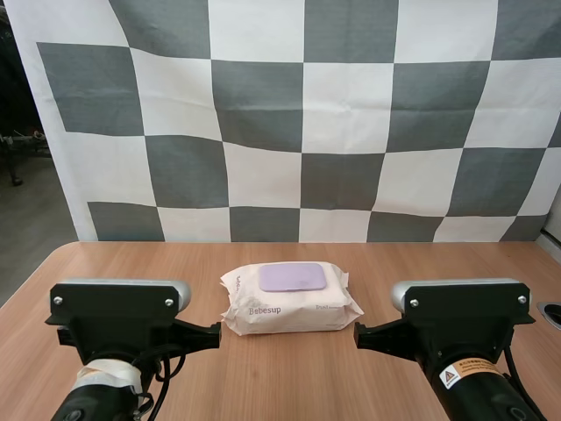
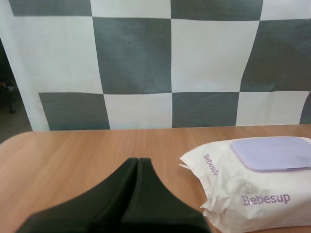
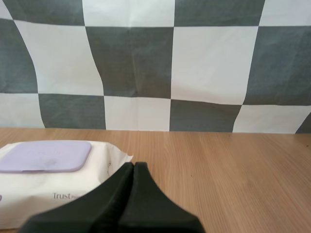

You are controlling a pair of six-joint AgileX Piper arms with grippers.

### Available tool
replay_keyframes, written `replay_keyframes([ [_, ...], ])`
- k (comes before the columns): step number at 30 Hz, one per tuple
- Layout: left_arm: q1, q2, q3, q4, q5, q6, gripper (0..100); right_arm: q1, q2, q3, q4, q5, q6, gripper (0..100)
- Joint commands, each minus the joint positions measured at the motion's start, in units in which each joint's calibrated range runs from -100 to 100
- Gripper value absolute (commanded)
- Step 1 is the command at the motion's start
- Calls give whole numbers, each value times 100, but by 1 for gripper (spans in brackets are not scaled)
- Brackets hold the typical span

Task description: Open the wet wipes lid

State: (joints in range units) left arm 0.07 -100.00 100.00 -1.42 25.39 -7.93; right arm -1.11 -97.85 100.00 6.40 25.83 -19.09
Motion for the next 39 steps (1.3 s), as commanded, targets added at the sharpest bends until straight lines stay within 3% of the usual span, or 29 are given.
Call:
replay_keyframes([
  [1,-2,0,0,142,-797,232,0,5,-13,0,-418,-681,8,0],
  [3,-2,0,0,142,-2337,328,0,-10,-13,0,-839,-1892,8,0],
  [6,-2,0,0,281,-5704,678,0,-60,-13,0,-1676,-3978,-129,0],
  [8,-2,0,0,349,-7467,1019,0,-60,-13,0,-1818,-5459,-267,0],
  [11,-2,0,0,349,-8650,1304,0,-60,-13,0,-1818,-7165,-359,0],
  [14,-2,0,-448,349,-7392,1313,0,-60,31,-108,-1979,-6984,-368,0],
  [18,-2,405,-1384,349,-4658,1308,0,-60,455,-867,-3351,-5026,-215,0],
  [23,10,1429,-2157,349,-3817,1325,0,-60,1334,-1420,-4696,-4834,-215,0],
  [28,302,2211,-2352,663,-2831,1896,0,-60,1990,-1573,-5814,-4025,-215,0],
  [32,447,2890,-2352,575,-1904,1864,0,-103,2201,-1573,-5885,-4243,-157,0],
  [39,447,4292,-2352,244,-1654,1853,0,-103,3179,-1573,-6175,-4582,17,0],
])
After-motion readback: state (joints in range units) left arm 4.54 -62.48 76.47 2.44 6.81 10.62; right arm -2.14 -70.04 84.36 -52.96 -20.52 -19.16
